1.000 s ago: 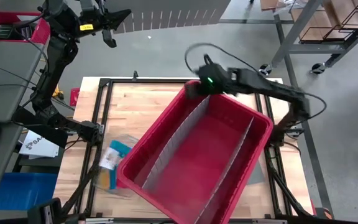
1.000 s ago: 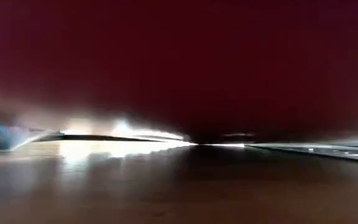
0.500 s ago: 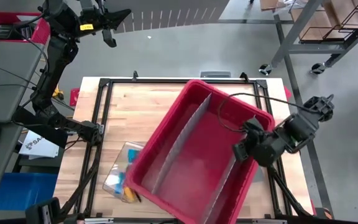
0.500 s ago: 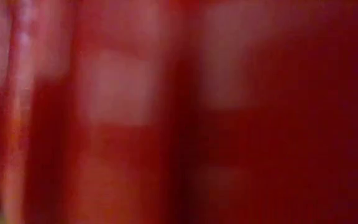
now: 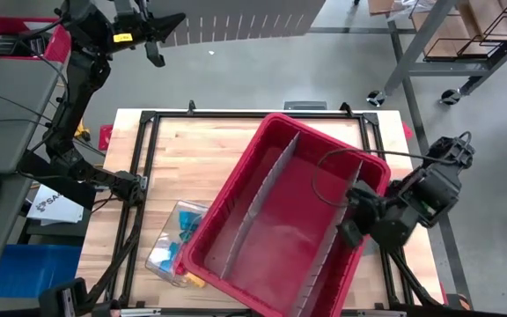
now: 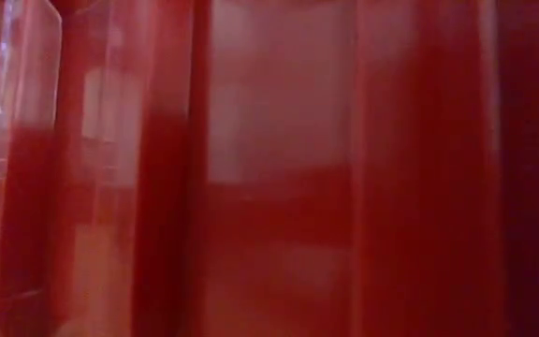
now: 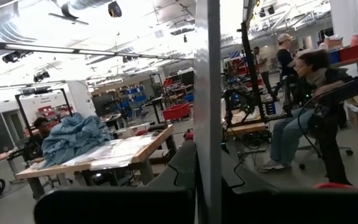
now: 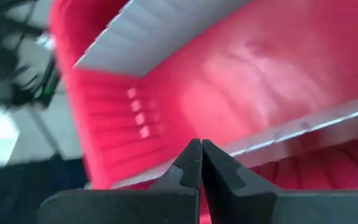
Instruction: Sort Items/Unsort Items
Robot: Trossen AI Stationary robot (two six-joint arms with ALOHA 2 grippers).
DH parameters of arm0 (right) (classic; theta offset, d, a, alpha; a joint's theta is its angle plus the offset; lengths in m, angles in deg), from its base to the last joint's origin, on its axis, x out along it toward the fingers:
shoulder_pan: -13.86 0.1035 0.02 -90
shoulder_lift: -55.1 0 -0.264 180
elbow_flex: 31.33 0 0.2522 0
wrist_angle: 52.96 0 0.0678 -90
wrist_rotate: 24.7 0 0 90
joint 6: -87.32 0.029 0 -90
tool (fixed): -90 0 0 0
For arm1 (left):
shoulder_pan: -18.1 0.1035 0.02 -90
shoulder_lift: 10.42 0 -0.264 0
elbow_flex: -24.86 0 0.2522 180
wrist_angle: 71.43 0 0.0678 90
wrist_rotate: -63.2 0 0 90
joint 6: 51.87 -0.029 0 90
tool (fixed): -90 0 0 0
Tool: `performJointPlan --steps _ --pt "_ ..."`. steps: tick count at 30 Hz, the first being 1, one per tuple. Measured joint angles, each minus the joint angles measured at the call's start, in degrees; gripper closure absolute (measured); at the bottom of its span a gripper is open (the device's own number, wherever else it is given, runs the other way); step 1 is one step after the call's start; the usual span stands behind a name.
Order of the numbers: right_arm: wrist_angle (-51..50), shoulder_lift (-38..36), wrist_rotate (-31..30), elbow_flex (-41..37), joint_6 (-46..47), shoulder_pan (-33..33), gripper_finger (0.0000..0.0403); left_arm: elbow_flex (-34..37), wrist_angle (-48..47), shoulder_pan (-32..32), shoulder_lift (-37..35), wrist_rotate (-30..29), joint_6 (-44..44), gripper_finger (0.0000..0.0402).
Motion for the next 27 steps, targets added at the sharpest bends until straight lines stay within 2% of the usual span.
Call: performJointPlan --steps 2,5,11,14,16,18,27 --pt "2.8 -0.1 1.5 0.1 -2.6 1.7 0.0403 0.0 -0.2 0.0 0.0 0.0 0.0 0.04" --pt "5.2 -0.3 8.2 1.2 -2.9 4.3 0.0403 0.0 -0.3 0.0 0.0 0.0 0.0 0.04" --pt "4.1 0.0 23.5 1.7 10.2 11.1 0.0403 0.0 -0.6 0.0 0.0 0.0 0.0 0.04" --pt "-5.1 1.9 29.7 1.7 19.8 14.1 0.0403 0.0 -1.4 0.0 0.0 0.0 0.0 0.04" --pt "-6.6 3.2 28.6 0.5 25.6 15.4 0.0403 0.0 -2.0 0.0 0.0 -0.1 0.0 0.04" --pt "-6.2 3.1 26.0 -3.8 26.5 15.2 0.0403 0.0 -2.3 0.0 0.0 -0.1 0.0 0.04" --pt "-6.4 2.7 26.0 -23.8 27.4 5.1 0.0403 0.0 -1.8 0.0 0.0 0.0 -0.8 0.04"
